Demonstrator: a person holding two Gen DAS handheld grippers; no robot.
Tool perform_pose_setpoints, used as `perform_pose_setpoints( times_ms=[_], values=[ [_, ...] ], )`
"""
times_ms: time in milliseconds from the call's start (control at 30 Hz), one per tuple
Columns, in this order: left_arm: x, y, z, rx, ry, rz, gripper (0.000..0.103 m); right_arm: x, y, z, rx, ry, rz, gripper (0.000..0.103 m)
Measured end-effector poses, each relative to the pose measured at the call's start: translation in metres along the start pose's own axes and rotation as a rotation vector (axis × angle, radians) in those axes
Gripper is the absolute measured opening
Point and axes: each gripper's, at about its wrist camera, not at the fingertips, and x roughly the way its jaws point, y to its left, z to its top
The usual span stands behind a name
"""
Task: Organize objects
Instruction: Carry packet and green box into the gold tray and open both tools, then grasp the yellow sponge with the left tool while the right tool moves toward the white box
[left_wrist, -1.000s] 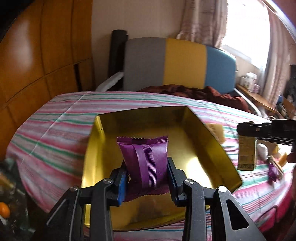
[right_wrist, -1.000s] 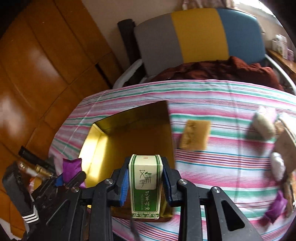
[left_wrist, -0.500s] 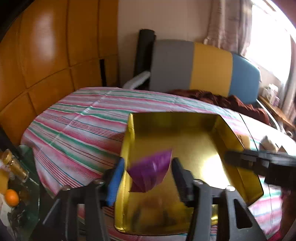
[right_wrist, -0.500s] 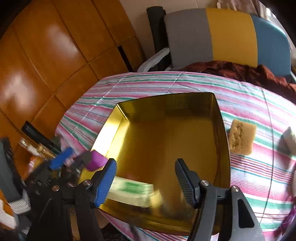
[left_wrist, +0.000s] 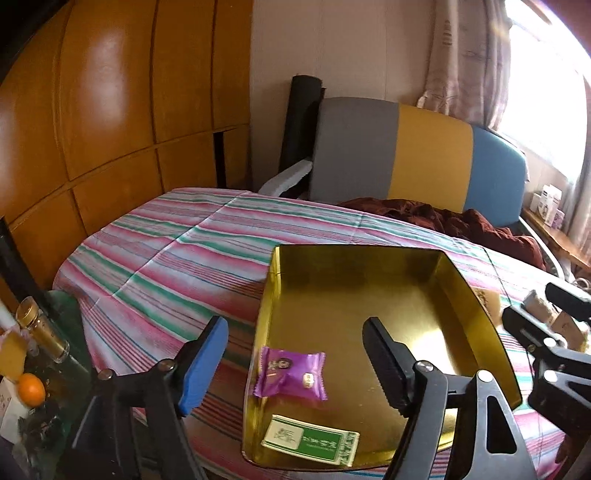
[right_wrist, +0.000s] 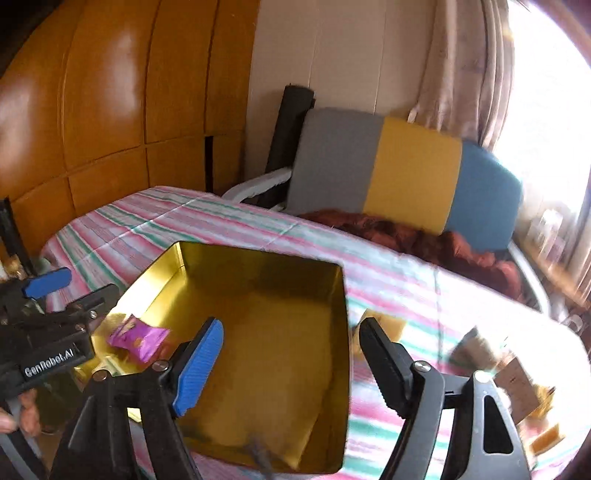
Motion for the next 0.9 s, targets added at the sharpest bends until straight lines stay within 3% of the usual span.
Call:
perform_pose_setpoints(
  times_ms=[367, 900],
  values=[
    [-0.010, -0.036, -0.001, 0.095, -0.013, -0.047, 0.083, -0.004, -0.036, -0.009, 0.099, 0.008, -0.037, 0.078],
    [-0.018, -0.083, -0.004, 0.217, -0.010, -0.106, 0.086, -0.014, -0.088, -0.014, 0.128, 0.017, -0.096, 0.078]
  ],
)
